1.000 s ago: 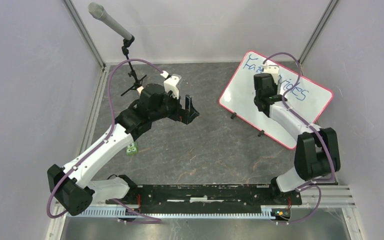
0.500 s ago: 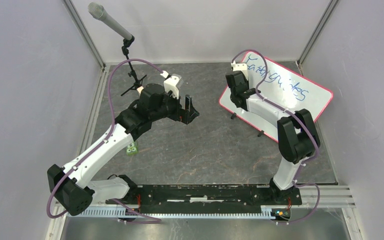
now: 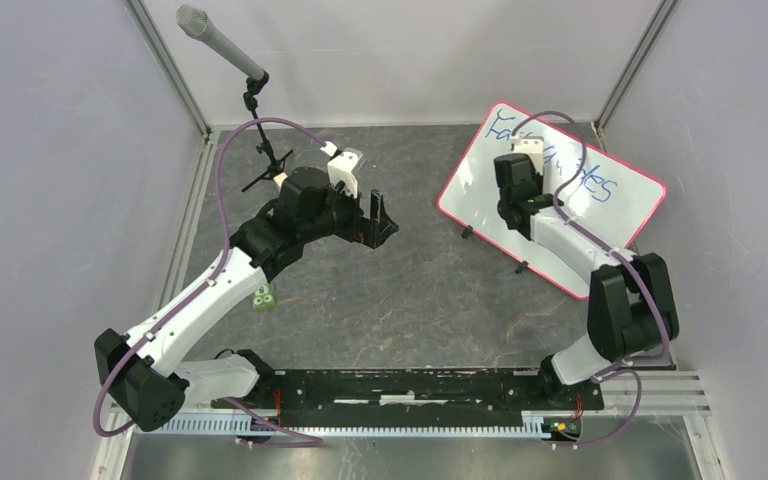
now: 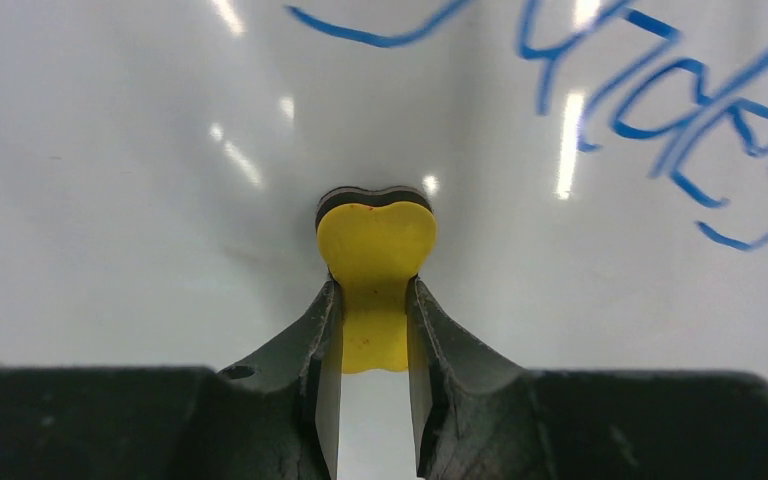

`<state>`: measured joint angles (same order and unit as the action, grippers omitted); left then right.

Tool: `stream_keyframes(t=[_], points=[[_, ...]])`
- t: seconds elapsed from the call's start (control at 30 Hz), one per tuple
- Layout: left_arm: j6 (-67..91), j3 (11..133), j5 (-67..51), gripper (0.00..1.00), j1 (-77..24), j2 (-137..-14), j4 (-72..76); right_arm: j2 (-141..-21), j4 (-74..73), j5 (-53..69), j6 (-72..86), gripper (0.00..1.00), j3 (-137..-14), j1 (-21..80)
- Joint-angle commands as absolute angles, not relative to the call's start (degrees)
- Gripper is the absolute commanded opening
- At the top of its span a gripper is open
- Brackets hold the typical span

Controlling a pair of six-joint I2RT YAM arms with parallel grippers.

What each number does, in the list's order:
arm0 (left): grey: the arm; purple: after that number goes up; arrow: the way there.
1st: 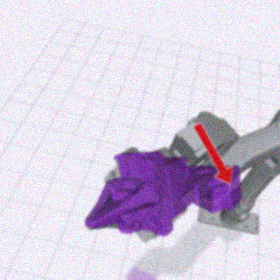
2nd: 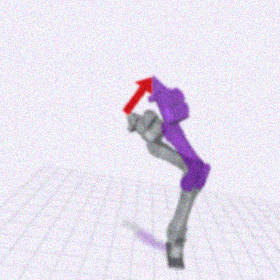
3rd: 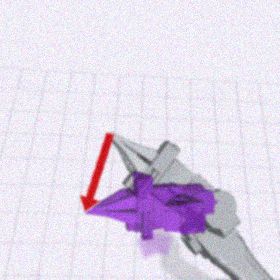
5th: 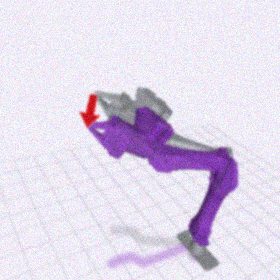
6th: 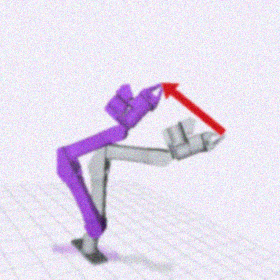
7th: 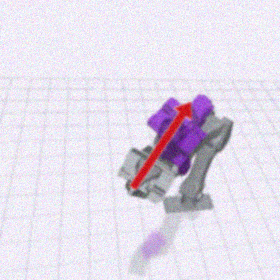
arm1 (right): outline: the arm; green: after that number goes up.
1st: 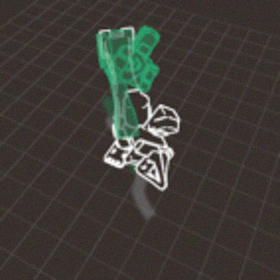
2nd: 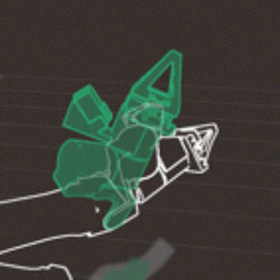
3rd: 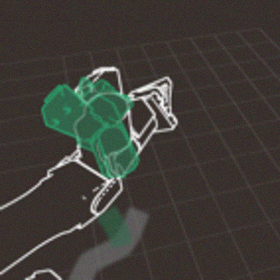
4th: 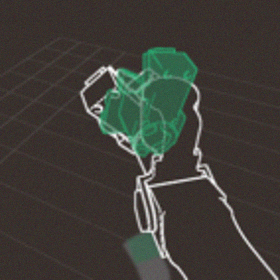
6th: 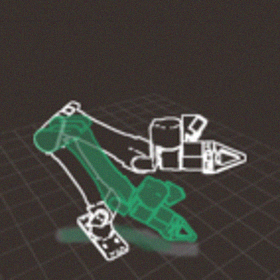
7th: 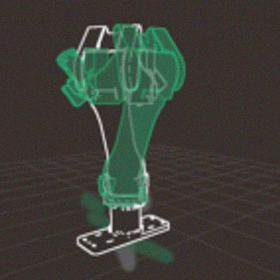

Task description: Erase the whiteboard

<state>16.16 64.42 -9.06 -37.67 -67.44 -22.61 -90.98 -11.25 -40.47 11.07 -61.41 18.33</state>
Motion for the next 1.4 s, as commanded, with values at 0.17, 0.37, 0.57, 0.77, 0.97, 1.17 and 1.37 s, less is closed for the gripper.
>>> stream_keyframes(t=[0.17, 0.37, 0.57, 0.77, 0.97, 1.17, 1.37], points=[[15.18, 64.51, -9.40, 1.00, -37.44, -65.71, -20.84, -77.03, -12.13, -44.36, 9.65, 0.23, -52.67, 10.55], [15.28, 64.42, -9.75, 1.00, -37.71, -65.53, -20.70, -70.99, -11.75, -44.29, 8.39, 0.24, -51.40, 4.11], [15.00, 64.42, -9.06, 1.00, -37.71, -65.37, -20.83, -72.73, -12.13, -41.83, 8.41, 0.24, -55.03, -3.68], [14.96, 64.47, -9.07, 1.00, -37.71, -65.43, -20.91, -73.16, -10.92, -38.54, 9.41, 0.23, -55.20, -6.37], [14.95, 64.51, -9.11, 1.00, -37.71, -65.54, -20.92, -76.02, -8.57, -31.96, 11.14, 0.23, -57.11, -6.09], [14.68, 64.51, -8.59, 1.00, -37.71, -65.76, -21.05, -84.39, -8.56, -32.14, 12.55, 0.23, -65.31, -0.37], [14.24, 64.60, -7.76, 1.00, -37.53, -66.07, -21.44, -92.92, -9.23, -32.92, 14.72, 0.23, -74.83, 7.72]])
